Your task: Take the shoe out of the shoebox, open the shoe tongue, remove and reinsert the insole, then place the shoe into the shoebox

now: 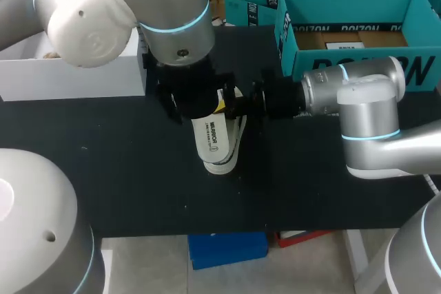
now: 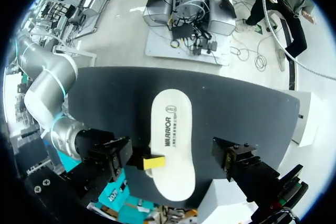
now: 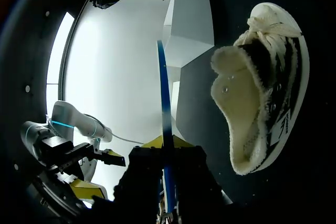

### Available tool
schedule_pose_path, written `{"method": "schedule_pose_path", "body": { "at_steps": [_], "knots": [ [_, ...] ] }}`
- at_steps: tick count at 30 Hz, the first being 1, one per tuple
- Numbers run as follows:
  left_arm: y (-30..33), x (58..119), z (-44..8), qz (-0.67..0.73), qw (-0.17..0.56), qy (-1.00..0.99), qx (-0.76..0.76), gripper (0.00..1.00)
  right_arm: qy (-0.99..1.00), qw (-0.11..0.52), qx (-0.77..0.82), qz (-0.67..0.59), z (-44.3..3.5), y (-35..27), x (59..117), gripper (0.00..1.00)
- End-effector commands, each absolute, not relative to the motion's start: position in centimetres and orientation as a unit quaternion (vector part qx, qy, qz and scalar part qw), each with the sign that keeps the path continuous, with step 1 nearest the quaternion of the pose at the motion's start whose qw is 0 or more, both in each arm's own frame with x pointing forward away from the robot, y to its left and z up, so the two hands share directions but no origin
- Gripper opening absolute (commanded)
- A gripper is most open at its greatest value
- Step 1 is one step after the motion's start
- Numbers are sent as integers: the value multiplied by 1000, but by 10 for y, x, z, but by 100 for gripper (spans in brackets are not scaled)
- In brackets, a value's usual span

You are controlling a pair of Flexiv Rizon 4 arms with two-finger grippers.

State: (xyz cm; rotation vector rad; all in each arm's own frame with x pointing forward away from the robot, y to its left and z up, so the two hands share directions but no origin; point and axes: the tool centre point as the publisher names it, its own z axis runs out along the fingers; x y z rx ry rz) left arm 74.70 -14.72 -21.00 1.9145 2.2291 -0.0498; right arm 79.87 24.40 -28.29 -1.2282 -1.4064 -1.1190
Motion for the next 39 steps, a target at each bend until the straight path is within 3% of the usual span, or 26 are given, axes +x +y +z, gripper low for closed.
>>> {"method": "schedule_pose_path", "body": {
  "at_steps": [1, 14, 32, 39],
  "knots": [
    [-110, 751, -216, -127, 181, 730, 647, 100, -572, 463, -501, -456, -284, 246, 799, 0],
    [-78, 760, -217, -304, 332, 620, 643, 100, -572, 463, -501, -456, -284, 246, 799, 0],
    [-60, 766, -245, -348, 361, 624, 599, 100, -572, 463, -501, -456, -284, 246, 799, 0],
    [-62, 769, -257, -322, 332, 656, 597, 100, -572, 463, -501, -456, -284, 246, 799, 0]
  ]
}}
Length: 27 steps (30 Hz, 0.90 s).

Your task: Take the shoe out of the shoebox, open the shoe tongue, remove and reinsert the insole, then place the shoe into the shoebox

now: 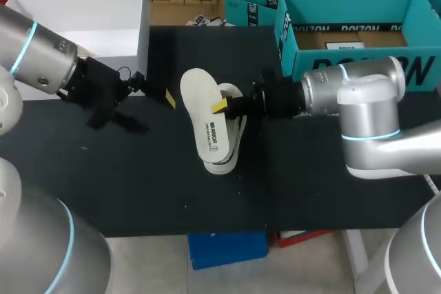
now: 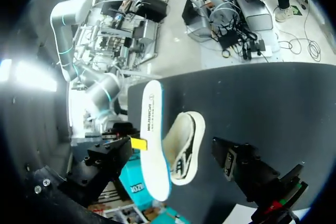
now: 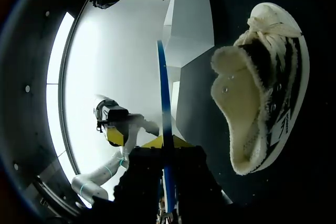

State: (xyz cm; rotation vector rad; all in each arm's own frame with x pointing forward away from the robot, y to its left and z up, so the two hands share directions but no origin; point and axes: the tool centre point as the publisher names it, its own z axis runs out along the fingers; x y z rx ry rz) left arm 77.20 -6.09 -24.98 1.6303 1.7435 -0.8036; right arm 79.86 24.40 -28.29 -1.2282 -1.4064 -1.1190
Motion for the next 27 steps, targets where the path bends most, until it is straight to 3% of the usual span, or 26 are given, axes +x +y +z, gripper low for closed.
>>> {"method": "schedule_pose_path", "body": {
  "at_steps": [1, 15, 27],
  "knots": [
    [-62, 769, -257, -322, 332, 656, 597, 100, -572, 463, -501, -456, -284, 246, 799, 0],
    [-62, 769, -257, -322, 332, 656, 597, 100, -572, 463, -501, -456, -284, 246, 799, 0],
    [-50, 776, -279, -399, 466, 634, 472, 100, -572, 463, -501, -456, -284, 246, 799, 0]
  ]
}}
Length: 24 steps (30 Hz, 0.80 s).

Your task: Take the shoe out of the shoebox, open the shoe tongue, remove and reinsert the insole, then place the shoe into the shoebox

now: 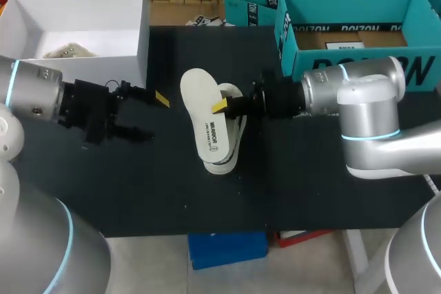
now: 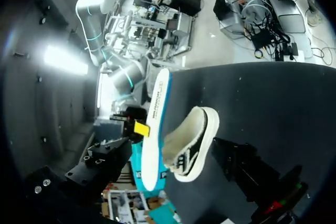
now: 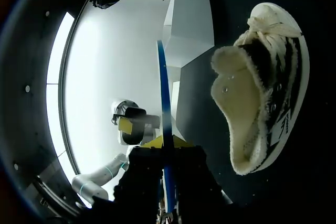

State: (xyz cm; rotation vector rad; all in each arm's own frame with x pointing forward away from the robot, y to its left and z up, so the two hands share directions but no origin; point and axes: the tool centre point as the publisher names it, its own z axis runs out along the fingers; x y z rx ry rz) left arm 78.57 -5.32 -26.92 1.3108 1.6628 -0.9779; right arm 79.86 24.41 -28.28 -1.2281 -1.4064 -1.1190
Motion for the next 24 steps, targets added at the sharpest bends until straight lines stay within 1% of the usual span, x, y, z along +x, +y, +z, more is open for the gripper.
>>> {"method": "schedule_pose_path", "body": {
  "at_steps": [1, 4, 13, 24],
  "knots": [
    [-49, 778, -277, -410, 479, 626, 459, 100, -572, 463, -501, -456, -284, 246, 799, 0],
    [-49, 779, -275, -414, 509, 608, 446, 100, -572, 463, -501, -456, -284, 246, 799, 0],
    [-58, 786, -280, -407, 568, 582, 416, 100, -572, 463, -501, -456, -284, 246, 799, 0],
    [-88, 797, -282, -411, 584, 568, 409, 100, -572, 463, -501, -456, -284, 246, 799, 0]
  ]
}}
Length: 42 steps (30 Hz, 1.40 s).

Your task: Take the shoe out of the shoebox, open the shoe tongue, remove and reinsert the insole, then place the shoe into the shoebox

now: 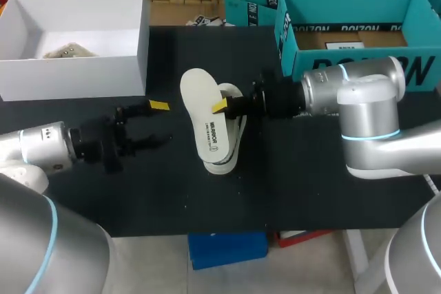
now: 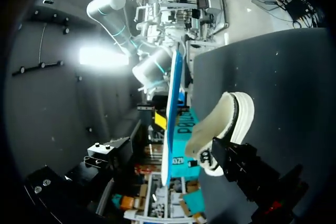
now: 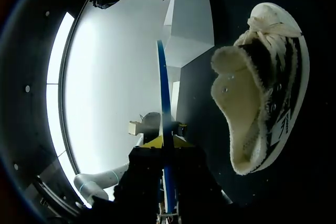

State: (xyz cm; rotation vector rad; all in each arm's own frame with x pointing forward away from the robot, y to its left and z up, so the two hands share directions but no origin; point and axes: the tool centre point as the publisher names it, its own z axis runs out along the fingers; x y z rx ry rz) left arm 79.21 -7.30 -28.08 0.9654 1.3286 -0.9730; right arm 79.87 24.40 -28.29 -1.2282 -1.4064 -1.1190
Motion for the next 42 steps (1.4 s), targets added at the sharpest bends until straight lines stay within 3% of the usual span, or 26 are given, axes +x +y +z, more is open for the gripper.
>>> {"method": "schedule_pose_path", "body": {
  "at_steps": [1, 5, 6, 7, 13, 16, 25, 30, 34, 37, 39, 40, 41, 42],
  "knots": [
    [-90, 798, -282, -411, 585, 568, 409, 100, -572, 463, -501, -456, -284, 246, 799, 0],
    [-99, 802, -281, -407, 589, 565, 410, 100, -572, 463, -501, -456, -284, 246, 799, 0],
    [-101, 803, -280, -405, 591, 565, 410, 98, -572, 463, -501, -456, -284, 246, 799, 0],
    [-103, 805, -280, -402, 593, 565, 409, 88, -572, 463, -501, -456, -284, 246, 799, 0],
    [-109, 812, -277, -395, 598, 565, 408, 78, -572, 463, -501, -456, -284, 246, 799, 0],
    [-113, 815, -276, -394, 600, 564, 408, 80, -572, 463, -501, -456, -284, 246, 799, 0],
    [-123, 823, -270, -394, 604, 560, 407, 74, -572, 463, -501, -456, -284, 246, 799, 0],
    [-128, 827, -271, -395, 604, 559, 409, 39, -572, 463, -501, -456, -284, 246, 799, 0],
    [-131, 828, -273, -397, 601, 558, 412, 29, -572, 463, -501, -456, -284, 246, 799, 0],
    [-132, 828, -275, -397, 597, 559, 417, 0, -572, 463, -501, -456, -284, 246, 799, 0],
    [-133, 829, -277, -398, 593, 560, 420, 0, -572, 463, -501, -456, -284, 246, 799, 0],
    [-133, 829, -278, -398, 591, 561, 421, 0, -572, 463, -501, -456, -284, 246, 799, 18],
    [-132, 828, -278, -397, 588, 561, 427, 0, -572, 453, -509, -458, -283, 245, 799, 100],
    [-132, 827, -278, -395, 585, 561, 432, 0, -568, 446, -515, -461, -282, 244, 798, 100]
  ]
}}
